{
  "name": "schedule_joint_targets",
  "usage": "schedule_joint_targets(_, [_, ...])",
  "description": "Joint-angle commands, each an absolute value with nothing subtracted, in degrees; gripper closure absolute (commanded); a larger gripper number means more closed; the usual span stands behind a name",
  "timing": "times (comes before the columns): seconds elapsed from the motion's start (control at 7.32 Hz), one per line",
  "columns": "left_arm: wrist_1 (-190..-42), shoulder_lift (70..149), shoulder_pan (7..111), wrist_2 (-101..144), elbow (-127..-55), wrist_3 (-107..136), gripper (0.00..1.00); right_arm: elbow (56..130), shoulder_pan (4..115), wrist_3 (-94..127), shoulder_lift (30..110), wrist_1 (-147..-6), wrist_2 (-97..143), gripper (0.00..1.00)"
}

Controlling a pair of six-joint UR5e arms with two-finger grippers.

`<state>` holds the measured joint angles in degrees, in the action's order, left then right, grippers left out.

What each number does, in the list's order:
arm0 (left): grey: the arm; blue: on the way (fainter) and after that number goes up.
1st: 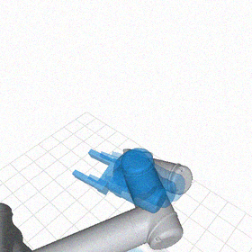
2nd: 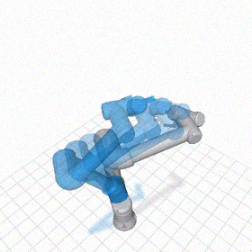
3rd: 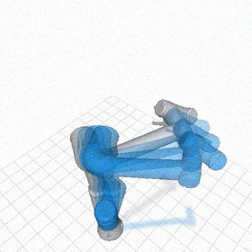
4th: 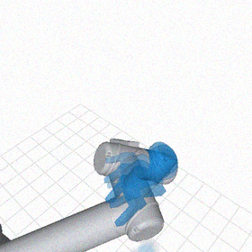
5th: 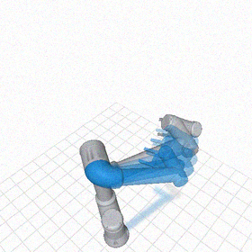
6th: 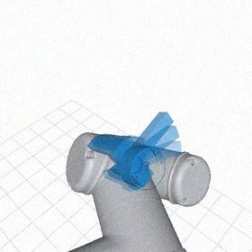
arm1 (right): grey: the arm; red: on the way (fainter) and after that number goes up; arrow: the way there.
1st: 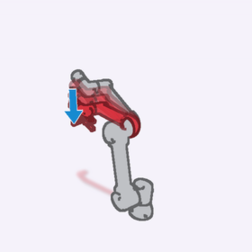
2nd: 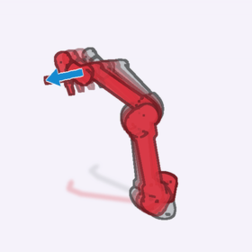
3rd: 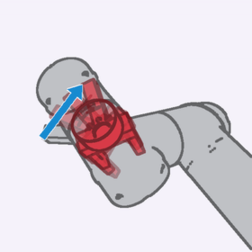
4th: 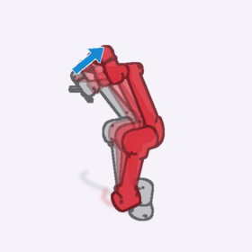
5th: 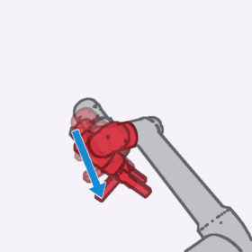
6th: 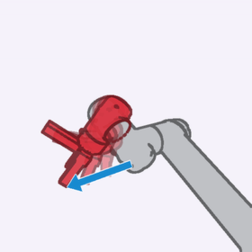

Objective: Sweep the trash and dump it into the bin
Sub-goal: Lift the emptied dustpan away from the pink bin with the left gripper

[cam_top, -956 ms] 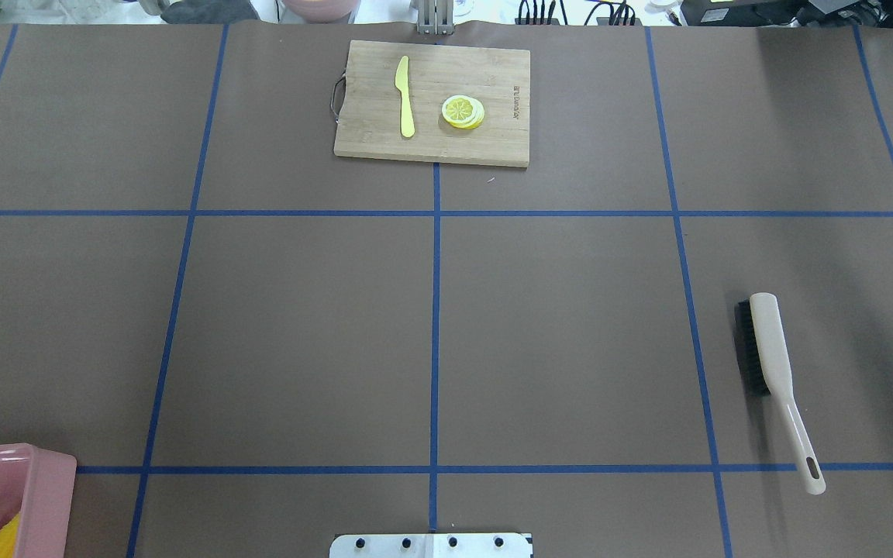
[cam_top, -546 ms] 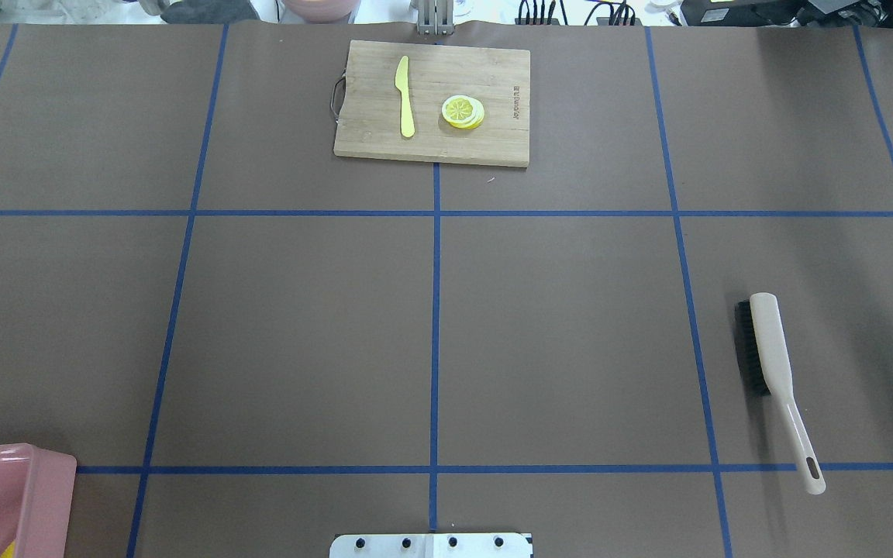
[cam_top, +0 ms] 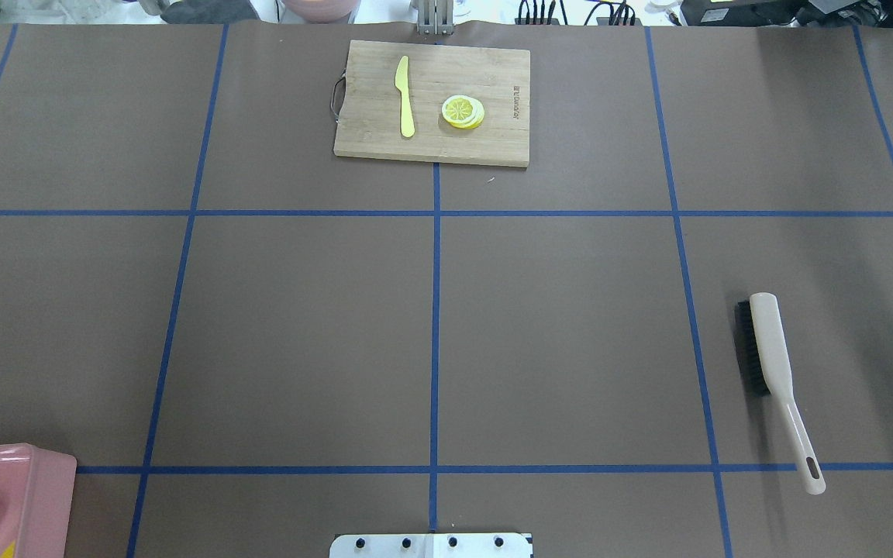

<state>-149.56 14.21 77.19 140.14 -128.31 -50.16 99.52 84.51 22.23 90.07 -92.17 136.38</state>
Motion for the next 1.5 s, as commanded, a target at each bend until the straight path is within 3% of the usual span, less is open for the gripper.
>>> schedule_joint_targets(0.0, [-151.3,19.6,77.0,140.7,-128.7,-42.3,0.8,98.9,85.1,22.3,91.6,-91.9,136.6,0.0])
schedule_joint_targets(0.27, [-151.3,29.7,75.9,140.7,-128.6,-31.7,0.8,98.3,85.1,22.2,90.6,-91.7,136.3,0.0])
schedule_joint_targets(0.55, [-150.8,39.1,67.7,139.9,-128.1,-25.2,0.8,98.4,85.1,22.1,91.1,-91.7,136.2,0.0])
schedule_joint_targets(0.82, [-150.6,52.0,60.2,136.1,-122.1,-23.1,0.8,97.9,85.1,22.2,91.2,-91.7,136.0,0.0])
schedule_joint_targets(1.37, [-146.2,79.6,55.1,134.3,-111.8,-20.0,0.8,97.9,85.1,21.9,91.0,-91.4,135.4,0.0])
